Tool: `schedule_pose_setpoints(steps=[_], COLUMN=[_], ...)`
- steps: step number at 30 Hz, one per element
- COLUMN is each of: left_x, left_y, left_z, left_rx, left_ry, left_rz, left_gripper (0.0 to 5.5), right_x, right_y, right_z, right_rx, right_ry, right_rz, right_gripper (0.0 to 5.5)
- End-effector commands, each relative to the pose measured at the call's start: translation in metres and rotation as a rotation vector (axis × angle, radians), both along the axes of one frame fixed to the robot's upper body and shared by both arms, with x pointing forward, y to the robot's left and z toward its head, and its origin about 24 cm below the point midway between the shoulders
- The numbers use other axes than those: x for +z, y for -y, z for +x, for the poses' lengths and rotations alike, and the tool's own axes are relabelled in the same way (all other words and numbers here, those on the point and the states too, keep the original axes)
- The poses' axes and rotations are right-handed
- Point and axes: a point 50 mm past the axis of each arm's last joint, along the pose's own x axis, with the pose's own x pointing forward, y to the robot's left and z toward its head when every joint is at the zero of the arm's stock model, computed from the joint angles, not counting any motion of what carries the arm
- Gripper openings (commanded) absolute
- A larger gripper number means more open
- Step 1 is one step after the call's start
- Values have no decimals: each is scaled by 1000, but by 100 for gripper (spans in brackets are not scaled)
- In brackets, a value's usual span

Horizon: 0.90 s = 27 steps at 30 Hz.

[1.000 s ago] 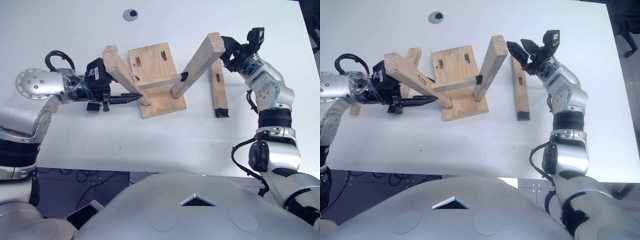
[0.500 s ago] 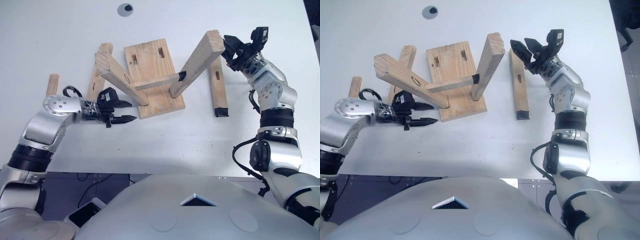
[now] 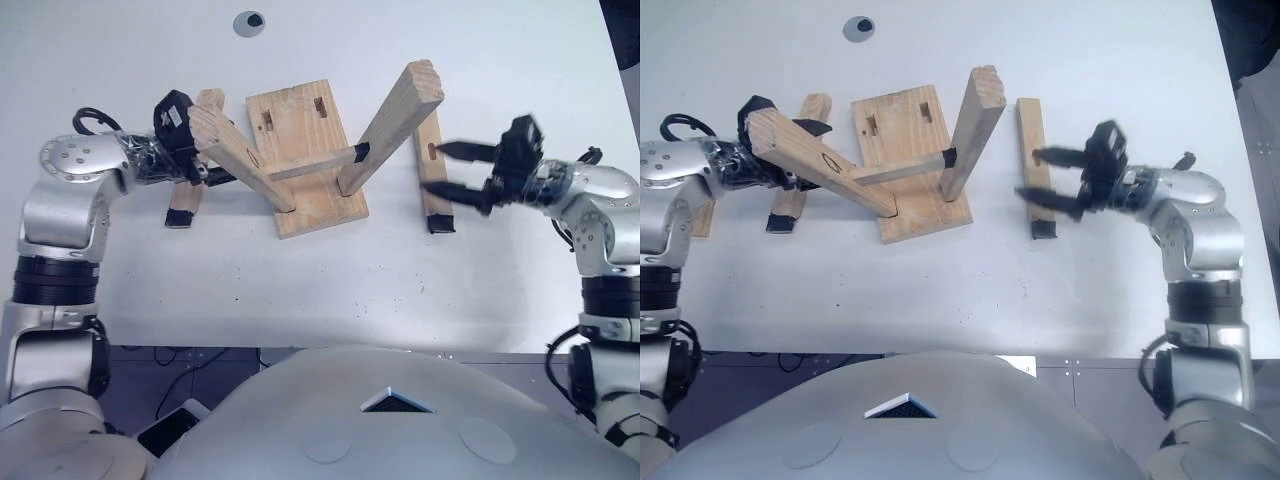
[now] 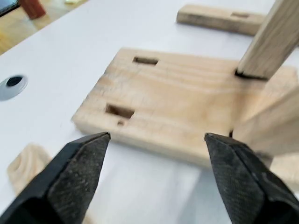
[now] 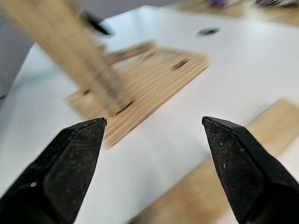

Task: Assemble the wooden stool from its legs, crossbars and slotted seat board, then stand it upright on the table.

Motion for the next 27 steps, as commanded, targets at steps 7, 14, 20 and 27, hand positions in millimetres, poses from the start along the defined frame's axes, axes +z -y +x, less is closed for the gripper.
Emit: schedule_pose_setpoints(steps=[7, 14, 20, 27], left_x=[-7, -23, -20, 22], left_y=[64, 110, 73, 23], left_z=[-1, -17, 3, 58], left_rx=[-179, -263, -99, -25], left_ry=[-2, -30, 29, 198], left_rz=[-216, -280, -204, -43], left_gripper=[372, 372, 372, 372], right_x=[18, 20, 12, -2], right_y=[-58, -56, -42, -43], right_z=[-2, 22, 9, -43], right_rx=[96, -10, 27, 179], right_ry=[3, 130, 145, -7], right_rz=[168, 97, -13, -133], right_gripper=[376, 376, 376, 376])
